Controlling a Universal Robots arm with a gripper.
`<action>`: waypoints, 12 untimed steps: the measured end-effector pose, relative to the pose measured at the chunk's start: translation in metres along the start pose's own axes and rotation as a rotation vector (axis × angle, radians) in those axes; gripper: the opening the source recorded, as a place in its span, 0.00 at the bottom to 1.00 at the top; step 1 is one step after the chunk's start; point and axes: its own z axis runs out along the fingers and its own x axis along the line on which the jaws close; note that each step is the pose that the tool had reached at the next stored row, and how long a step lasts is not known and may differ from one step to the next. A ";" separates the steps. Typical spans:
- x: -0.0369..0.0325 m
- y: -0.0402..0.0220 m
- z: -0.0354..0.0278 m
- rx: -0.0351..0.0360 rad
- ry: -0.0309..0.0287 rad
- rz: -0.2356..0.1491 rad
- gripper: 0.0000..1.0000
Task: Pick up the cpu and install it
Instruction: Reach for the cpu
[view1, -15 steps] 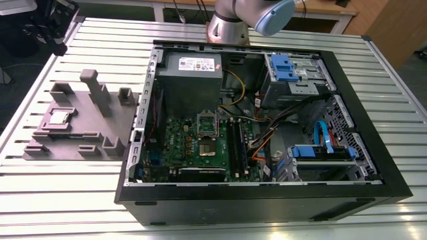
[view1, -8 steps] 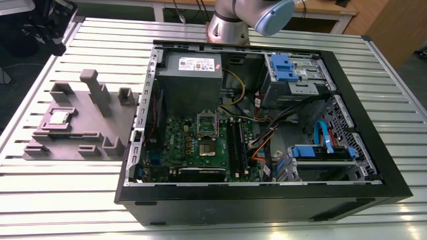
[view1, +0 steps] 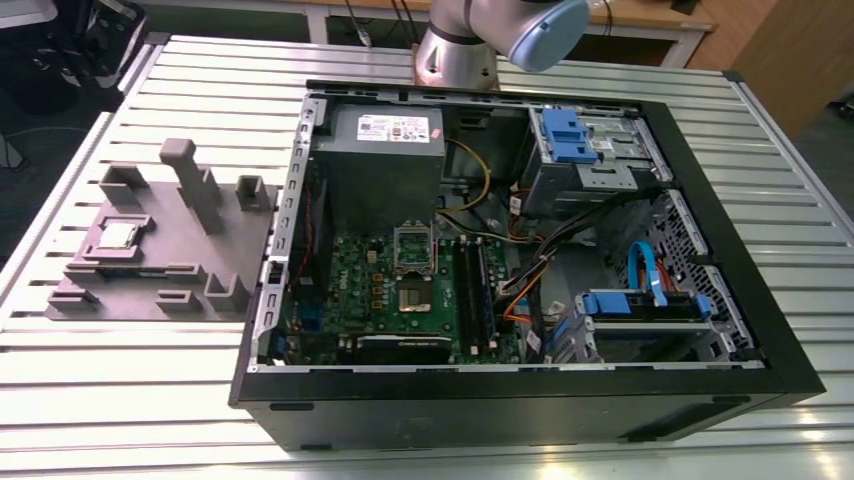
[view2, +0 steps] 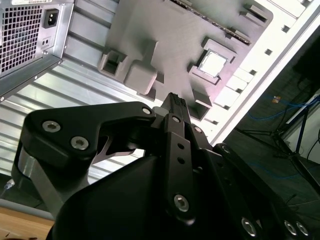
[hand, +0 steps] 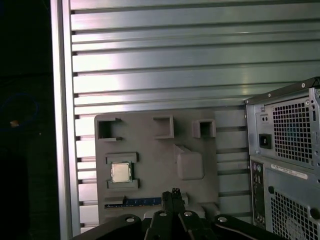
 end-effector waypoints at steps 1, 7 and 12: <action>0.0011 -0.0001 0.0001 0.0000 0.0001 0.000 0.11; 0.0139 -0.0009 0.0008 0.0000 0.0002 0.000 0.11; 0.0274 -0.0014 0.0016 0.0001 0.0003 0.000 0.11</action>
